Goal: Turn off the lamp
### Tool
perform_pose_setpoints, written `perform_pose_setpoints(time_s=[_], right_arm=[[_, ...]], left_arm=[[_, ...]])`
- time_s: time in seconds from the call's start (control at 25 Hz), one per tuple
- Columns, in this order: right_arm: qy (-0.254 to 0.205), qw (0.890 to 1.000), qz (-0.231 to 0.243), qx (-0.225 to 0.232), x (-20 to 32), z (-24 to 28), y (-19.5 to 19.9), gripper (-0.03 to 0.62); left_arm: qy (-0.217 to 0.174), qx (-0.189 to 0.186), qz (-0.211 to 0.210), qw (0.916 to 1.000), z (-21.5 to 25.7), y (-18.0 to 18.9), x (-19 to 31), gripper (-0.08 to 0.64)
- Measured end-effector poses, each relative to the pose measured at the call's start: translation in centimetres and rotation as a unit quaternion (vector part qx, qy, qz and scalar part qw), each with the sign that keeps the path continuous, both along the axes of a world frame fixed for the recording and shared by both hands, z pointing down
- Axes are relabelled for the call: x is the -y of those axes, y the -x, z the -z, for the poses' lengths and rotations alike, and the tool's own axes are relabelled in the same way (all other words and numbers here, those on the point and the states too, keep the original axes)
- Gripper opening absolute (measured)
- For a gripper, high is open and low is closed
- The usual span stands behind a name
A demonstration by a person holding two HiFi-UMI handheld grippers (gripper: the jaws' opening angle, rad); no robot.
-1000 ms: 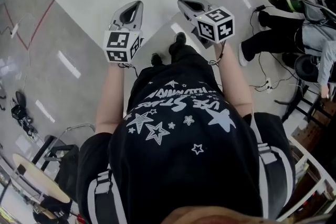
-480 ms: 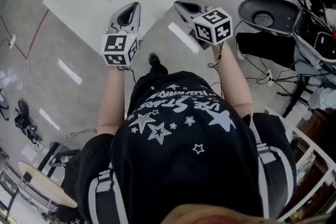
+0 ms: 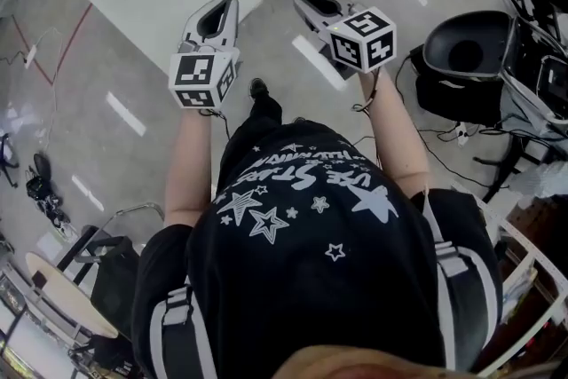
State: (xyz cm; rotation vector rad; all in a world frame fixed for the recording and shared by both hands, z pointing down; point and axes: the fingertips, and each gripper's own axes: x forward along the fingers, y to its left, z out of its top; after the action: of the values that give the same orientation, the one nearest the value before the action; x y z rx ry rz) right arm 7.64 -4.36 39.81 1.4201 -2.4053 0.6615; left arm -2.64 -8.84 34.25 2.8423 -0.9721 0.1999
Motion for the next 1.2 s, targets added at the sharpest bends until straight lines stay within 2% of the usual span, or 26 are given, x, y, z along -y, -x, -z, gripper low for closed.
perform_pose_setpoints(time_s=[0.8, 1.2], right_arm=[[-0.033, 0.999, 0.013, -0.019, -13.3, 1.6, -0.6, 0.005], [-0.054, 0.998, -0.005, -0.026, -17.2, 1.6, -2.8, 0.005]], left_arm=[[-0.032, -0.02, 0.024, 0.999, 2.1, 0.0, -13.0, 0.009], [-0.04, -0.021, 0.027, 0.9986, 2.2, -1.7, -17.4, 0.009]])
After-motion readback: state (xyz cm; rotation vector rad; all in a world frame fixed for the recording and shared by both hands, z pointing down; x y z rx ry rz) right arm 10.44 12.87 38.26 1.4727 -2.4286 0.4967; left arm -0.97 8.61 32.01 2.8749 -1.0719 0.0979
